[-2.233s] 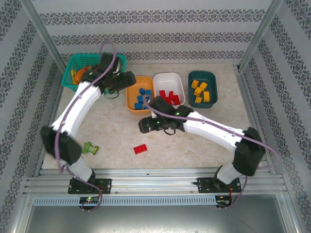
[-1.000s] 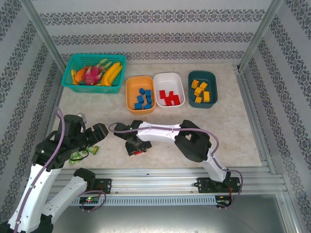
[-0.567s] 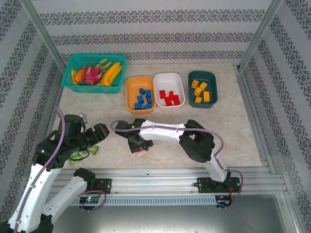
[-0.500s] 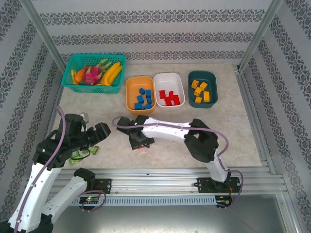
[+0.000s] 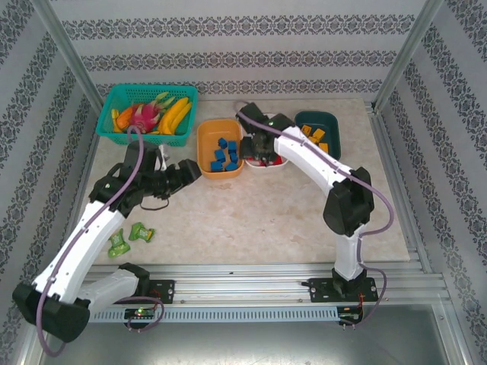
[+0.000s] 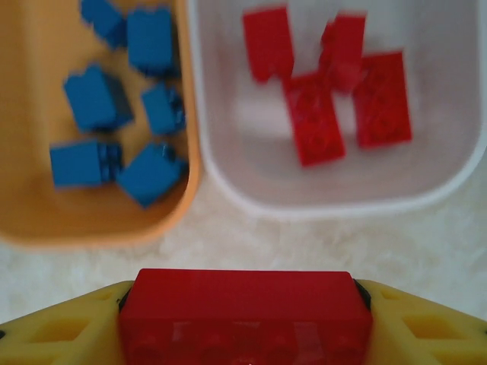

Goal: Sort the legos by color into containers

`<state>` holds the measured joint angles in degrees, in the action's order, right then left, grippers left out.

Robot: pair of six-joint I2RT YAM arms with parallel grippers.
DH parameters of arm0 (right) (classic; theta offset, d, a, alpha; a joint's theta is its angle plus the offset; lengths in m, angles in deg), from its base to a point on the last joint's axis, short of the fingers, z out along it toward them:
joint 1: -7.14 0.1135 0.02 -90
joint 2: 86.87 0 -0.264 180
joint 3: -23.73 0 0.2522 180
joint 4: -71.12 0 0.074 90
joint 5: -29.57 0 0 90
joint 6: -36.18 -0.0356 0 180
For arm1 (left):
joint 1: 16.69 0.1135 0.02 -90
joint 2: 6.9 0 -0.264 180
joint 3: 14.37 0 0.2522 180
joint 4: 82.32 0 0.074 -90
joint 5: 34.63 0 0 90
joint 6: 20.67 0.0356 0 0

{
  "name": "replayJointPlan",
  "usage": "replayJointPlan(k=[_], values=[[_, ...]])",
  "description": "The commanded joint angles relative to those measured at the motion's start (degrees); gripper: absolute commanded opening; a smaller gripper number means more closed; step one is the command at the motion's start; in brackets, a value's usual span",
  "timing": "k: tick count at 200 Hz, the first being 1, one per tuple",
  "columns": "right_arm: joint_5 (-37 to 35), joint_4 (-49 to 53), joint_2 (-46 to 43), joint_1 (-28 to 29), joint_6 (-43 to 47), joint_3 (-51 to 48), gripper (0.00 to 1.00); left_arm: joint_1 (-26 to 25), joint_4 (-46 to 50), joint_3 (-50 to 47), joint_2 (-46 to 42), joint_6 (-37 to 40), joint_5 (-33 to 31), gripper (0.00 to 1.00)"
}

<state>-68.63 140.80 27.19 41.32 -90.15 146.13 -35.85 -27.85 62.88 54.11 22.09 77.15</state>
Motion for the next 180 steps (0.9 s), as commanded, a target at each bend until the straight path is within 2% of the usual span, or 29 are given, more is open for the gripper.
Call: replayJointPlan(k=[1, 25, 63, 108, 180], values=[[2.2, 0.4, 6.6, -3.5, 1.9, 7.0, 0.54, -0.8, -9.1, 3.7, 5.1, 0.1, 1.5, 0.83], [3.3, 1.9, 12.4, -6.5, 2.2, 15.2, 0.53, -0.9, -10.5, 8.6, 11.2, 1.6, 0.8, 0.83], [4.3, 1.5, 18.0, -9.3, 1.5, 21.6, 0.53, -1.0, -12.2, 13.0, 17.2, 2.2, 1.1, 0.83], [5.1, -5.0, 24.5, -12.3, 0.9, 24.8, 0.53, -1.1, -13.9, 15.9, 21.4, 3.3, 2.2, 0.83], [7.5, -4.6, 36.7, -14.6, 1.1, 39.5, 0.56, -1.1, -14.2, 22.6, 27.3, 4.7, 2.3, 0.83]])
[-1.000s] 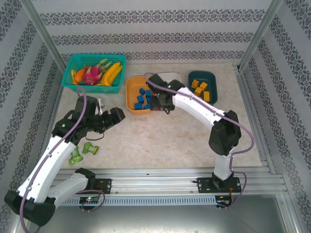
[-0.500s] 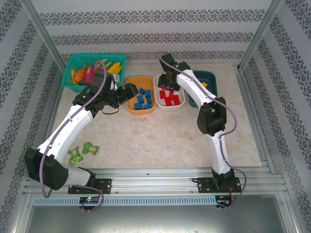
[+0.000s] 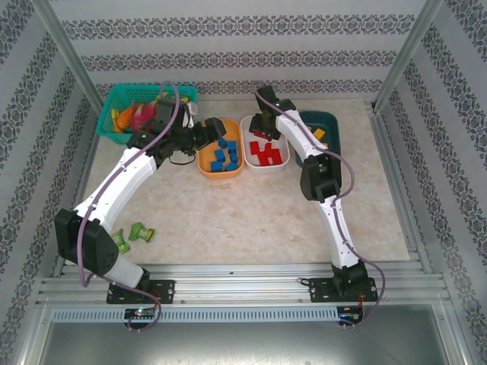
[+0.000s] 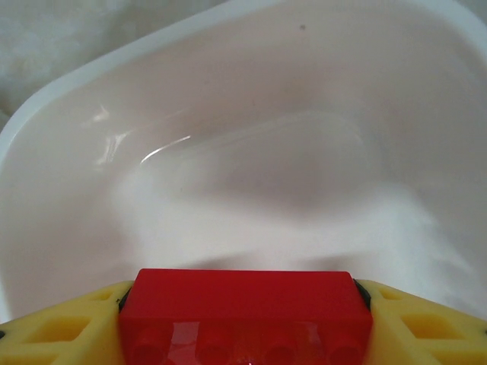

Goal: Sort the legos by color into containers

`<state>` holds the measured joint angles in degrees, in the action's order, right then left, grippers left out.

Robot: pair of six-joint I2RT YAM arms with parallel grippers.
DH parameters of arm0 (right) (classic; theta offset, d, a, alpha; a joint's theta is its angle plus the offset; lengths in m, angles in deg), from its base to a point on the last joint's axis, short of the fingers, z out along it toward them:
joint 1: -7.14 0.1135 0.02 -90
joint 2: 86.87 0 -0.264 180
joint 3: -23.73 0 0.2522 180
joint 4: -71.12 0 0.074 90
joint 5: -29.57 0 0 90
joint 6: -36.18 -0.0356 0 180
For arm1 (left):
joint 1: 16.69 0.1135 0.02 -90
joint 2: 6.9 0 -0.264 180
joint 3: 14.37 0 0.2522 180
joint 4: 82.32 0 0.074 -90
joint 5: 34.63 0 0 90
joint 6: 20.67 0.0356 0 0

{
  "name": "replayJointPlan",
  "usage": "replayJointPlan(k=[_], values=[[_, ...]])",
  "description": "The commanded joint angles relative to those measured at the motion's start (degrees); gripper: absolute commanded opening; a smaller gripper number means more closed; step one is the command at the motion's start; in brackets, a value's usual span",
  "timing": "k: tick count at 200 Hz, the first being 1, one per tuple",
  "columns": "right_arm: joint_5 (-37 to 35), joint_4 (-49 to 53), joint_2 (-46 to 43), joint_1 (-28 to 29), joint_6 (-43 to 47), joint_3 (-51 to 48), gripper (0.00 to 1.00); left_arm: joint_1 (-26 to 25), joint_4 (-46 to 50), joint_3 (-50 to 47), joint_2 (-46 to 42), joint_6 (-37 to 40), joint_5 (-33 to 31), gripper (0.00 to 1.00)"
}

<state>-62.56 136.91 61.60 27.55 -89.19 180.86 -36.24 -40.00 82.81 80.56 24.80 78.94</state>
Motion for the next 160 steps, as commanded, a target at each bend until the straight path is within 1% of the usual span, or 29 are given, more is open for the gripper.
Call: replayJointPlan(k=[1, 28, 52, 92, 135, 160], values=[[1.5, -0.7, 2.4, -0.9, 0.1, 4.9, 0.56, -0.7, -2.0, 2.7, 0.9, 2.0, 0.4, 0.83], [2.6, -0.3, 5.0, -1.7, -0.9, 7.5, 0.56, -0.7, -1.4, 3.1, 1.3, 2.3, 0.2, 0.83], [5.2, 0.2, 6.2, -2.5, -2.8, 8.6, 0.58, -0.7, -1.1, 2.9, 1.3, 2.5, 0.2, 0.83], [7.5, 2.6, 6.5, -2.8, -3.2, 8.7, 0.69, -0.7, -1.0, 3.0, 1.5, 2.5, 0.0, 0.83], [7.8, 4.6, 2.0, -2.8, -2.3, 8.6, 0.80, -0.7, 0.1, 2.9, 0.8, 2.8, -0.2, 0.83], [7.8, 5.6, -2.5, -3.0, -2.1, 8.5, 0.82, -0.7, 1.0, 1.6, -1.1, 3.0, -1.2, 0.83]])
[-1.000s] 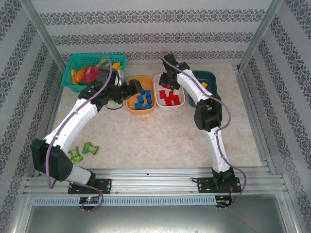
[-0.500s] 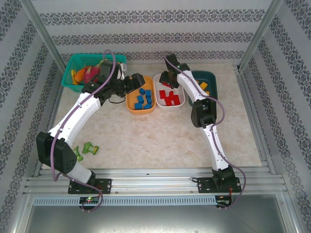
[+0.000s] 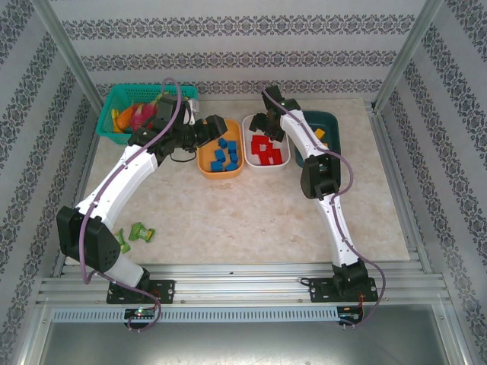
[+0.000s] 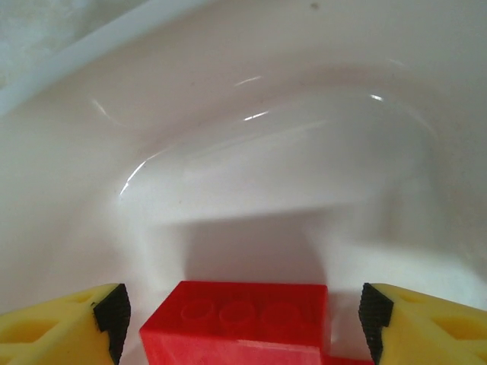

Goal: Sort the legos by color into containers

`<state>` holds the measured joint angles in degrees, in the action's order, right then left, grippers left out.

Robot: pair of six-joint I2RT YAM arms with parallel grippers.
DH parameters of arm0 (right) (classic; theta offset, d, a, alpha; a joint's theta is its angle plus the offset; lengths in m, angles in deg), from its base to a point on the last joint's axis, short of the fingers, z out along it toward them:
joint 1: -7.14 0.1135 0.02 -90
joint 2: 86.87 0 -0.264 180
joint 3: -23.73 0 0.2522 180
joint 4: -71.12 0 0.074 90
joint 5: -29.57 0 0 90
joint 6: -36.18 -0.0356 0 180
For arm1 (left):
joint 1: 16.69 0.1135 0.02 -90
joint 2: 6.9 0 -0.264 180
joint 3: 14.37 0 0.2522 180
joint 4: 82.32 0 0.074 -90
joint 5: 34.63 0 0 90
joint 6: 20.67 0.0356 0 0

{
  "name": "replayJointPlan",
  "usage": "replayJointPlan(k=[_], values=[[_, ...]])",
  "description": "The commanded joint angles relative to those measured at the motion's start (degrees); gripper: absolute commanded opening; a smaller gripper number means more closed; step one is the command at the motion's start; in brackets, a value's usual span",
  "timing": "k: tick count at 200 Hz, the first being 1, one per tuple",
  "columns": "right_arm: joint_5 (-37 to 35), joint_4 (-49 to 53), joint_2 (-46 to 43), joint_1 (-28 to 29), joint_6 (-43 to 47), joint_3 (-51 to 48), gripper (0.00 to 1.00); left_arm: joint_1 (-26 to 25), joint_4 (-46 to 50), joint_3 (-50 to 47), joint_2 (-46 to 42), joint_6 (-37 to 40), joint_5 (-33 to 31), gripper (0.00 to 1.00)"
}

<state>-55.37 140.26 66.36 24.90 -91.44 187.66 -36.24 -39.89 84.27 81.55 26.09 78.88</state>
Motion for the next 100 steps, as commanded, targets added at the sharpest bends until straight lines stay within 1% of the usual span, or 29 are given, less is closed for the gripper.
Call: replayJointPlan(k=[1, 27, 47, 63, 100], values=[[0.6, 2.3, -7.5, -0.3, 0.2, 1.8, 0.82, -0.7, 0.9, 0.0, -2.2, 1.7, -1.2, 0.83], [-0.9, 2.0, -15.7, 0.6, 2.0, -0.2, 0.82, -0.7, 3.3, -0.1, -5.0, 2.2, -2.4, 0.83], [-3.5, -0.4, -25.5, 1.9, 5.1, -7.2, 0.82, -0.6, 6.3, -0.1, -7.7, 3.0, -3.8, 0.84], [-5.8, -4.7, -36.0, 2.9, 7.1, -18.5, 0.84, -0.5, 8.9, -0.5, -10.0, 3.9, -4.6, 0.84], [-9.0, -17.4, -64.2, 3.7, 8.8, -53.4, 0.90, -0.3, 12.9, -3.9, -16.2, 5.3, -3.9, 0.85]])
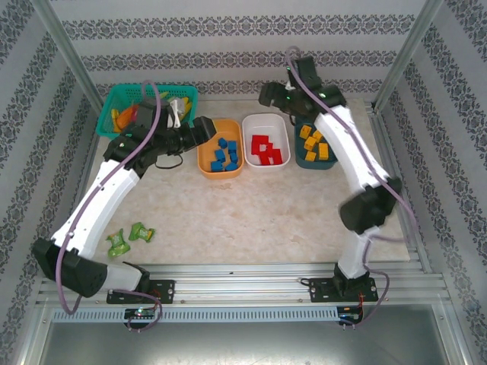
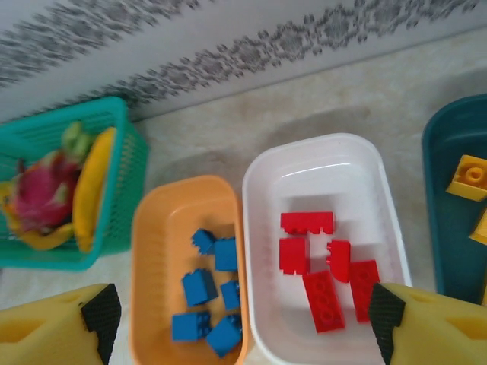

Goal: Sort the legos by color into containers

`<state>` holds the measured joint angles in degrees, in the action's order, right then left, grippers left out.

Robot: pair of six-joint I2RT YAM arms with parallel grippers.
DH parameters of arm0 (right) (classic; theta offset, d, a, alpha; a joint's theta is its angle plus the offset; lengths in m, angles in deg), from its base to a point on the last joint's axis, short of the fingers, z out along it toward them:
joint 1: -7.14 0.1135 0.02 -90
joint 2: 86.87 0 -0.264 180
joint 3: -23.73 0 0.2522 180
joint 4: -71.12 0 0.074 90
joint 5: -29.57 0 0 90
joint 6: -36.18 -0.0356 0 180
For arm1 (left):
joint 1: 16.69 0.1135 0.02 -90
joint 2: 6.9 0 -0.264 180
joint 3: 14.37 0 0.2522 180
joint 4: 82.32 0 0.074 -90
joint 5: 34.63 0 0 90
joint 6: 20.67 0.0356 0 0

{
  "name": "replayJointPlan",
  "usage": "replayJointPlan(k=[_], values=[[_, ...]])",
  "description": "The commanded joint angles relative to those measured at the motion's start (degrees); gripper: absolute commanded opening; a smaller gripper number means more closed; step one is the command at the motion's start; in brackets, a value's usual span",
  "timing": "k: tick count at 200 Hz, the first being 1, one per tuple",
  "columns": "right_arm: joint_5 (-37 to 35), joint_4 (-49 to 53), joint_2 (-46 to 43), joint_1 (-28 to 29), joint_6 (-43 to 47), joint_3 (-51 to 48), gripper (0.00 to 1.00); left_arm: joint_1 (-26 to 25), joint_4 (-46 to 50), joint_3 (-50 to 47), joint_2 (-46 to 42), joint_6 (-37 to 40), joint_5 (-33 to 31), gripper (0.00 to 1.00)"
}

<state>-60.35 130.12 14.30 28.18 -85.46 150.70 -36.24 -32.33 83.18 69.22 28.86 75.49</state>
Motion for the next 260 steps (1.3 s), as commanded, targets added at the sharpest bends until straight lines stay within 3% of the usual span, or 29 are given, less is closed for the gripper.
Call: replayJointPlan(k=[1, 13, 50, 66, 104, 113, 127, 139, 154, 178, 202, 240, 260], values=[[-4.0, -7.5, -12.8, 0.4, 2.8, -17.3, 0.90, -0.3, 5.5, -3.0, -4.0, 2.5, -0.5, 0.86], [-4.9, -8.7, -21.6, 1.0, 3.6, -26.7, 0.98, -0.2, 6.7, -4.9, -6.4, 3.0, -0.2, 0.86], [-4.5, -4.3, -44.9, 2.4, 4.3, -47.4, 0.98, 0.2, 8.9, -11.5, -13.1, 3.6, -0.8, 0.90], [-6.8, -0.1, -53.5, 2.6, 3.1, -52.8, 0.98, 0.3, 8.4, -14.3, -15.7, 2.8, -1.5, 1.00], [-12.2, 5.2, -63.7, 2.5, 3.8, -57.5, 0.98, 0.4, 9.6, -19.4, -19.4, 2.0, -8.0, 1.00], [-16.3, 6.2, -63.2, 2.5, 3.0, -57.2, 0.98, 0.4, 10.2, -19.8, -20.2, 2.3, -11.3, 1.00], [-28.3, 8.4, -60.8, 2.4, -0.4, -57.0, 0.98, 0.4, 12.6, -19.6, -20.6, 3.4, -19.1, 1.00], [-35.6, 4.8, -60.2, 1.8, 2.0, -59.8, 0.98, 0.3, 17.8, -18.7, -19.8, 1.9, -32.4, 1.00], [-38.7, -7.5, -62.3, 0.3, 10.4, -67.4, 0.98, 0.3, 19.8, -21.3, -19.8, 0.4, -49.4, 1.00], [-39.0, -31.7, -66.4, -1.4, 23.1, -83.7, 0.98, 0.5, -0.1, -36.0, -23.3, 20.0, -57.0, 1.00], [-36.8, -44.5, -65.2, -4.1, 27.3, -93.1, 0.98, 2.7, -11.4, -44.8, -22.7, 31.2, -51.9, 1.00], [-28.6, -55.1, -55.8, -9.8, 27.4, -99.8, 0.98, 6.5, -28.0, -53.0, -15.6, 31.3, -43.2, 1.00], [-24.4, -59.3, -50.1, -13.0, 27.7, -98.4, 0.98, 8.6, -36.5, -54.2, -8.9, 32.6, -40.6, 1.00]])
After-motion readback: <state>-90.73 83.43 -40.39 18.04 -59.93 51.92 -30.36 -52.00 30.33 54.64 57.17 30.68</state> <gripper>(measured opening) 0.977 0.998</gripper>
